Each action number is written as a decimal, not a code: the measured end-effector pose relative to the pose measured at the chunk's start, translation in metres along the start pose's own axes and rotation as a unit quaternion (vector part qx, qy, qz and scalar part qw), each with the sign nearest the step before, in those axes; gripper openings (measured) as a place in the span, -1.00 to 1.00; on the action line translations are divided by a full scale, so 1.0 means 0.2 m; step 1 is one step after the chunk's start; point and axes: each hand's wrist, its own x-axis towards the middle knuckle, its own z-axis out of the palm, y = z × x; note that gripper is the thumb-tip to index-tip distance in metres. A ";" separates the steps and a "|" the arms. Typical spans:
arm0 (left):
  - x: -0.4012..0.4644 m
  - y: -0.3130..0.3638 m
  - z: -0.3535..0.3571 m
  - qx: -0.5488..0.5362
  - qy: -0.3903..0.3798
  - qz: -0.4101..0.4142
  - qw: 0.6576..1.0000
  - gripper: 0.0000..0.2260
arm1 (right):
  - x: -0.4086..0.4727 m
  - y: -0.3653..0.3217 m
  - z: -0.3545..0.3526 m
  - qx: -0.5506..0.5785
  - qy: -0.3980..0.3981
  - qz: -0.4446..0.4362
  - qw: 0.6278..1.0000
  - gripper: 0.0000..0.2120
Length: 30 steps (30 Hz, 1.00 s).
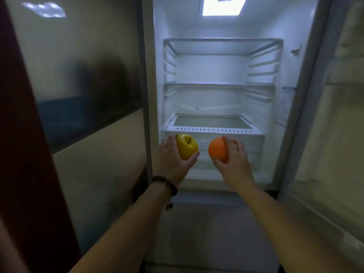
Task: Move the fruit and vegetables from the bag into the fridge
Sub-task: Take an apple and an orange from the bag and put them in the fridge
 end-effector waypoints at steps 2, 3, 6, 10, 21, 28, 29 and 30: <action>0.18 -0.06 0.07 -0.004 0.004 0.016 1.000 -0.31 | 0.17 0.01 0.06 0.003 0.012 -0.001 1.000 -0.33; 0.26 -0.07 0.11 -0.001 0.008 0.021 1.000 -0.31 | 0.24 0.03 0.09 0.004 0.017 -0.004 1.000 -0.33; 0.50 -0.10 0.21 -0.007 0.014 0.025 1.000 -0.32 | 0.45 0.08 0.16 -0.006 0.026 -0.007 1.000 -0.34; 0.76 -0.15 0.33 -0.019 0.002 0.021 1.000 -0.28 | 0.71 0.16 0.25 -0.009 0.027 0.012 1.000 -0.32; 1.42 -0.43 0.67 0.054 -0.020 -0.021 0.998 -0.30 | 1.41 0.47 0.59 0.000 -0.004 -0.010 1.000 -0.33; 1.73 -0.55 0.92 0.055 -0.013 -0.158 0.986 -0.31 | 1.82 0.61 0.82 0.025 -0.108 0.015 0.994 -0.27; 1.76 -0.55 0.94 0.066 -0.014 -0.168 0.983 -0.34 | 1.85 0.62 0.85 0.044 -0.120 0.026 0.992 -0.26; 1.79 -0.57 0.96 0.077 -0.012 -0.178 0.981 -0.37 | 1.88 0.63 0.87 0.060 -0.128 0.036 0.989 -0.25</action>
